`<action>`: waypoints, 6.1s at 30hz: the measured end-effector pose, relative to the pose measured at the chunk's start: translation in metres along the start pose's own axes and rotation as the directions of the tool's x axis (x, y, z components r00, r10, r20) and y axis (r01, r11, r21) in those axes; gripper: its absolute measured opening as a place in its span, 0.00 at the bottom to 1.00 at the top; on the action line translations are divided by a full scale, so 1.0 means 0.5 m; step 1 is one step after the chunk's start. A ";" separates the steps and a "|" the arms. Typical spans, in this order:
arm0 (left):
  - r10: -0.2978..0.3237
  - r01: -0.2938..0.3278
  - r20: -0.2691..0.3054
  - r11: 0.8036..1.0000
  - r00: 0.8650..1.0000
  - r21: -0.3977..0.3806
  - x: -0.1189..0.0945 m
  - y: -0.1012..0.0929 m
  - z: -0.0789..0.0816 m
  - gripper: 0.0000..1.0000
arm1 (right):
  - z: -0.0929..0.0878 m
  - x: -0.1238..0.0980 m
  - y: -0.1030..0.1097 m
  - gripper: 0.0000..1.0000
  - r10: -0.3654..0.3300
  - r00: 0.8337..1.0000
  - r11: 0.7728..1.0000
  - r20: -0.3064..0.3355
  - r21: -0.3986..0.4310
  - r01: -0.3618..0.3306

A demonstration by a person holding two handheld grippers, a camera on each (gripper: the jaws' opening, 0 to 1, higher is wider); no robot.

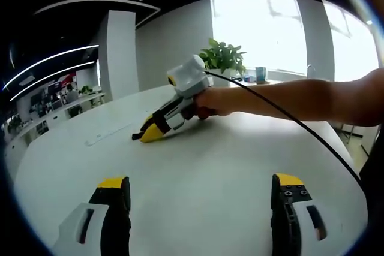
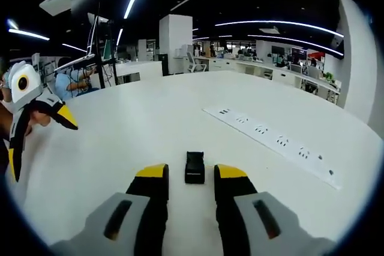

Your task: Snap the two parts of the plastic buckle together until the buckle closes and remains connected.

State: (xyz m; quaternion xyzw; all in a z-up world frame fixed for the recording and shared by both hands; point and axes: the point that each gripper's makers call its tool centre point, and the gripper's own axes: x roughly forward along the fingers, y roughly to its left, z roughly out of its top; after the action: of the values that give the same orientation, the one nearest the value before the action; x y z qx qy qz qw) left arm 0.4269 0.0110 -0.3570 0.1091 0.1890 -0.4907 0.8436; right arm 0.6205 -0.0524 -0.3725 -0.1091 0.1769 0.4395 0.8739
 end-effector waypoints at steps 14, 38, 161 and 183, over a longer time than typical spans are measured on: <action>0.000 0.000 -0.001 1.000 1.000 -0.004 0.000 -0.001 0.000 1.00 | 0.018 0.002 -0.017 0.86 -0.042 0.997 0.998 0.062 -0.041 0.045; 0.009 -0.010 -0.010 1.000 1.000 -0.018 0.004 0.009 -0.008 1.00 | 0.025 -0.026 -0.047 1.00 -0.140 0.984 0.990 0.110 0.020 0.139; 0.051 -0.050 0.011 0.996 0.999 -0.073 -0.001 0.067 -0.008 1.00 | -0.038 -0.224 0.122 1.00 -0.195 0.967 0.979 0.165 0.099 0.181; 0.080 -0.072 0.042 0.984 0.996 -0.166 -0.029 0.088 -0.013 1.00 | -0.051 -0.269 0.158 1.00 -0.216 0.964 0.973 0.153 0.110 0.201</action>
State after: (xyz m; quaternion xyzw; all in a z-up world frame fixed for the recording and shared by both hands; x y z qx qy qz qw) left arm 0.4573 0.0463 -0.3569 0.0345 0.2039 -0.4435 0.8721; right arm 0.4772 -0.1127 -0.3443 -0.0494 0.1122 0.3436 0.9311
